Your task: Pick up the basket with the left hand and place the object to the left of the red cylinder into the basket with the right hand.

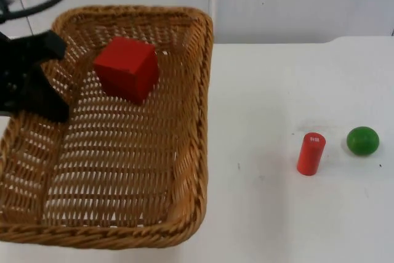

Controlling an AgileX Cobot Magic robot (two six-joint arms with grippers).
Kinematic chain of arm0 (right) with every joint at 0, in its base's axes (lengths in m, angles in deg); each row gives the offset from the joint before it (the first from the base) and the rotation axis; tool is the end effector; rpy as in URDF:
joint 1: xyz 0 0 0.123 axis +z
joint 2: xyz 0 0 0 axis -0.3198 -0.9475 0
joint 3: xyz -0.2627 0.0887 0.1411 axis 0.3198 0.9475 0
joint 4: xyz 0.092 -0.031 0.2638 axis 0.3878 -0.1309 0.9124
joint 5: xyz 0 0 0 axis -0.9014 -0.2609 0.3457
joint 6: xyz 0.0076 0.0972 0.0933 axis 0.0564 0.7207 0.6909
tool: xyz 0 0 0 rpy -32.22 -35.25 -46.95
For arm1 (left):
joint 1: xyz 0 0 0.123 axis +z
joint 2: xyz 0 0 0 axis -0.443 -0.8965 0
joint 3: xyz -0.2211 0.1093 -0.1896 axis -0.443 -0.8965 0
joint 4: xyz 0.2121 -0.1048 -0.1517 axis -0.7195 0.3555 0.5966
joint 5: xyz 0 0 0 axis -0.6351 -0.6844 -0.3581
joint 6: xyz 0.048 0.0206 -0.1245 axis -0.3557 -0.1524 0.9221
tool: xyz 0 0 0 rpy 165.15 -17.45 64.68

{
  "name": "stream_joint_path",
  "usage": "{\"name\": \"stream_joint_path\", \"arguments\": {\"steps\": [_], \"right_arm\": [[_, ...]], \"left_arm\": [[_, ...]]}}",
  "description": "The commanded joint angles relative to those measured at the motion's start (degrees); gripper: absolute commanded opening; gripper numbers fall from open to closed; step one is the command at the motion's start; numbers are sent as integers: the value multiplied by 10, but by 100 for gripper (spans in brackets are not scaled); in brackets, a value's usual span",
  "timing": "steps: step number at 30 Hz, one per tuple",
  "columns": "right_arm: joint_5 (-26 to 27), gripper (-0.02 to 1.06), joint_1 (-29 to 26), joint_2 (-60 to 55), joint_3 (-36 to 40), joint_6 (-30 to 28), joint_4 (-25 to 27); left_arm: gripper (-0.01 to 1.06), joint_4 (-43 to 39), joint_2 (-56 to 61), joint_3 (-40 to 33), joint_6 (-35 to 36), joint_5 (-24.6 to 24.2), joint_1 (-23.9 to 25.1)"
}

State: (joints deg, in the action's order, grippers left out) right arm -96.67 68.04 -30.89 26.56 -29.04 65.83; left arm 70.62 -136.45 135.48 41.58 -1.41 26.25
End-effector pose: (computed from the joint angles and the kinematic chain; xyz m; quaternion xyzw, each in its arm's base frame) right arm 0.1357 0.1776 0.3755 -0.4800 0.7298 0.1849 0.4503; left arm 0.3206 -0.0639 0.1621 0.0069 0.9576 -0.2454 0.1509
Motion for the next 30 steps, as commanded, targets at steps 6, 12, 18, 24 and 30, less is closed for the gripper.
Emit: {"name": "stream_joint_path", "arguments": {"steps": [6,12,18,24,30], "right_arm": [[0,81,-3,3,1,2,-4],[0,81,-3,3,1,0,-5],[0,81,-3,3,1,-7,-6],[0,81,-3,3,1,-9,-6],[4,81,-3,3,1,-8,-4]], "left_arm": [[0,31,-90,76,-12,-2,2],[0,28,-159,150,-15,-29,2],[0,27,-213,212,-19,-44,2],[0,-2,-262,269,-19,-63,7],[0,4,-297,296,-23,-73,47]]}}
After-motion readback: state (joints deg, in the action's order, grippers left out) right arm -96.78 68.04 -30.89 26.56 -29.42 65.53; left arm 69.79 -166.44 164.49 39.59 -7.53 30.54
